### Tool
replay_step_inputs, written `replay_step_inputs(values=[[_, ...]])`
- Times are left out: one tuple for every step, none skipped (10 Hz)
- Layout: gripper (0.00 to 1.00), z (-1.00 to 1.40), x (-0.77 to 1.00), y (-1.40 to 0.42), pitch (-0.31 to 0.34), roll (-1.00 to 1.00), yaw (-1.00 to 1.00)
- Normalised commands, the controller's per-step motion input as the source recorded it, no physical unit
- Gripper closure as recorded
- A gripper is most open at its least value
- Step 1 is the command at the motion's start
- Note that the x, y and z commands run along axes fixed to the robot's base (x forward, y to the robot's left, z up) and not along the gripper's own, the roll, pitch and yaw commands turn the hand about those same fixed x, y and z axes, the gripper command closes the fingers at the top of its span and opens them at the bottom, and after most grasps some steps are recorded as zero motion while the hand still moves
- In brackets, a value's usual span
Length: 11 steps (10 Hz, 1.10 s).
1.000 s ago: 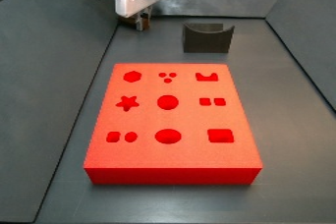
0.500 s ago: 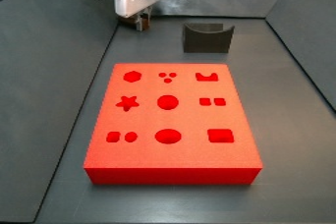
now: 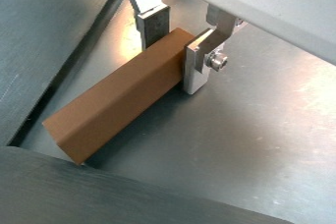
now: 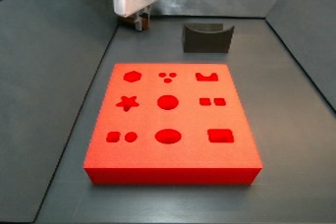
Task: Pick up the hexagon object. Move up. Place the hexagon object on the fixture. Regrasp the hexagon object. Move to above the board. Insert the hexagon object.
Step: Pick up the hexagon object, then move up, then place the hexagon object on the fixture.
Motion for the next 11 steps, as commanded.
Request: replay_step_inputs(values=[[1.00, 0.00, 0.00, 0.00, 0.000, 0.00, 0.00], [1.00, 0.00, 0.00, 0.00, 0.000, 0.00, 0.00], [1.00, 0.83, 0.00, 0.00, 0.000, 0.00, 0.00], [1.00, 0.85, -0.02, 0.06, -0.001, 0.01, -0.01], [1.00, 0.73, -0.05, 0.05, 0.032, 0.02, -0.02], [1.00, 0.56, -0.02, 0.02, 0.054, 0.04, -0.02], [1.00, 0.42, -0.02, 0.02, 0.071, 0.05, -0.02], [1.00, 0.33, -0.02, 0.01, 0.080, 0.06, -0.02], [1.00, 1.00, 0.00, 0.00, 0.000, 0.00, 0.00], [1.00, 1.00, 0.00, 0.00, -0.002, 0.01, 0.01], [1.00, 1.00, -0.01, 0.00, 0.022, 0.02, 0.00]])
